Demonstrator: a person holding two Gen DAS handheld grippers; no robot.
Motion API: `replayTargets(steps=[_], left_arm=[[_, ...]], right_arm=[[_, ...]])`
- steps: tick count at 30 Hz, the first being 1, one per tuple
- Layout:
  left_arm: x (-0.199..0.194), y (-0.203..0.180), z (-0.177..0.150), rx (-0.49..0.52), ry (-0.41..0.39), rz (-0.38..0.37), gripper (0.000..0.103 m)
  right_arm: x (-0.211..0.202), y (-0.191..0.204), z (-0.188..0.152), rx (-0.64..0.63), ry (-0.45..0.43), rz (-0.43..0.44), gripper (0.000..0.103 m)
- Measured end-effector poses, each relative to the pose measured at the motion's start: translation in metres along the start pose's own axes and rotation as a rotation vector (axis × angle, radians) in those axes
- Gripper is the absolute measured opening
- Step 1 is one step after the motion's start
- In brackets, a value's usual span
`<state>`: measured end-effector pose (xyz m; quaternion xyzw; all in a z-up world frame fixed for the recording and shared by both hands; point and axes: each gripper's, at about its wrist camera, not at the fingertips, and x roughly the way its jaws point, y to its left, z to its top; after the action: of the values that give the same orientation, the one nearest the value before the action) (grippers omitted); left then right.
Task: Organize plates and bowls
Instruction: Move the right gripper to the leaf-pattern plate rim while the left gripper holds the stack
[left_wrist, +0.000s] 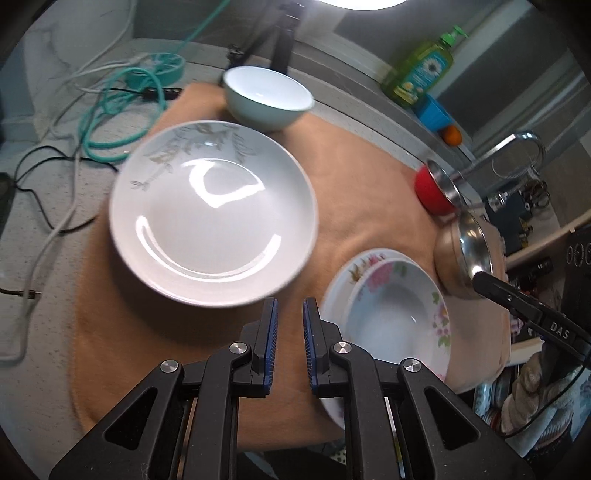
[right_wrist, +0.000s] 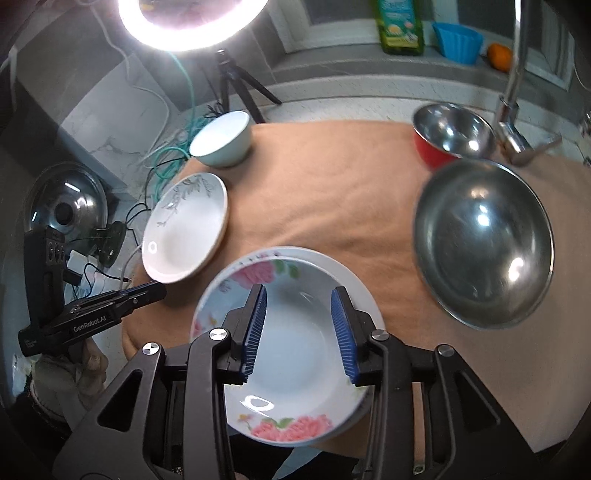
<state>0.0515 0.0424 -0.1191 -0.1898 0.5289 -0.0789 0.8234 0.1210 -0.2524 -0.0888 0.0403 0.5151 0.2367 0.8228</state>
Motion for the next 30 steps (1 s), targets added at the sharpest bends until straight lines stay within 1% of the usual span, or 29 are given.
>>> replayTargets(steps=[7,11,13,16,25,30], left_arm=[[-0.012,0.046,0.014,-0.082,-0.061,0.06,0.013],[-0.015,0.07,0.024,-0.117,-0.078,0.096,0.013],[-0.013,0.081,0.029,-0.138,-0.082,0.109,0.013],[-0.011,0.093,0.036,-0.152,-0.087,0.121,0.013],[-0.001,0.117,0.048,-0.192,-0.068,0.114,0.013],[0.005,0.121,0.052,-0.199,-0.052,0.106,0.013]], right_arm=[[0.027,0.025,0.024,-0.012,0.034,0.064,0.038],[0.047,0.037,0.036,-0.012,0.065,0.102,0.038],[0.057,0.041,0.041,-0.008,0.077,0.104,0.038],[0.073,0.044,0.05,0.023,0.108,0.132,0.038],[0.113,0.052,0.07,0.045,0.15,0.115,0.038],[0.131,0.051,0.076,0.053,0.174,0.108,0.038]])
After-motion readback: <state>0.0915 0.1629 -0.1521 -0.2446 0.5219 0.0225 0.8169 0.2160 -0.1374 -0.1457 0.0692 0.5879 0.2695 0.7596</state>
